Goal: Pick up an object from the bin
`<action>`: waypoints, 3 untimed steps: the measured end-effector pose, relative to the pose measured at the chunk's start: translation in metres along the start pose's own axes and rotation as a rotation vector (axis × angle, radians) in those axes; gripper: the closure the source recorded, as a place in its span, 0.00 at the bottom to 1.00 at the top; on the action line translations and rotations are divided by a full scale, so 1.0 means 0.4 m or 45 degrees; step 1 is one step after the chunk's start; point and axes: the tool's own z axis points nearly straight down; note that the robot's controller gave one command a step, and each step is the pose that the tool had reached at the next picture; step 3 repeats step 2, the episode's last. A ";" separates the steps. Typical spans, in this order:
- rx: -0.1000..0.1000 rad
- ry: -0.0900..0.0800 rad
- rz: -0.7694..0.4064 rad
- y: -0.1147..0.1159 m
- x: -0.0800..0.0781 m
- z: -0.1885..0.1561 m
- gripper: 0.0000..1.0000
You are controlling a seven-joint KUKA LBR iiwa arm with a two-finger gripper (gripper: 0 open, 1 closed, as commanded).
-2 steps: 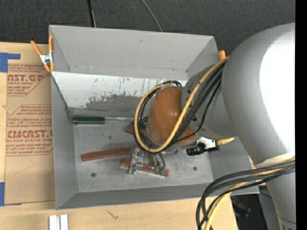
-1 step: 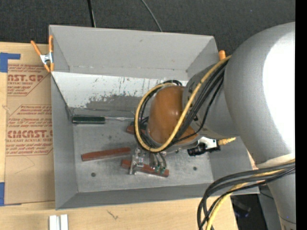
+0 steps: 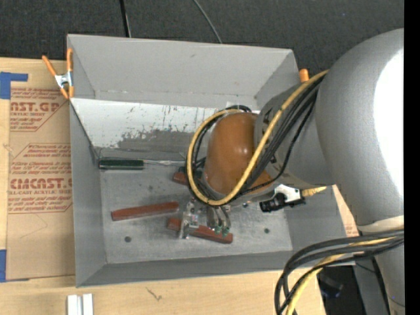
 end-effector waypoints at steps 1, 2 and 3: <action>-0.003 -0.006 0.000 0.002 -0.005 -0.030 1.00; 0.000 0.001 0.000 0.001 -0.002 -0.050 1.00; 0.000 0.001 0.000 0.001 -0.002 -0.050 1.00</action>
Offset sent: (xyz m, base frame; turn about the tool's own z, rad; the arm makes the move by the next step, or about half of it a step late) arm 0.0000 -0.0001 0.0773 0.0000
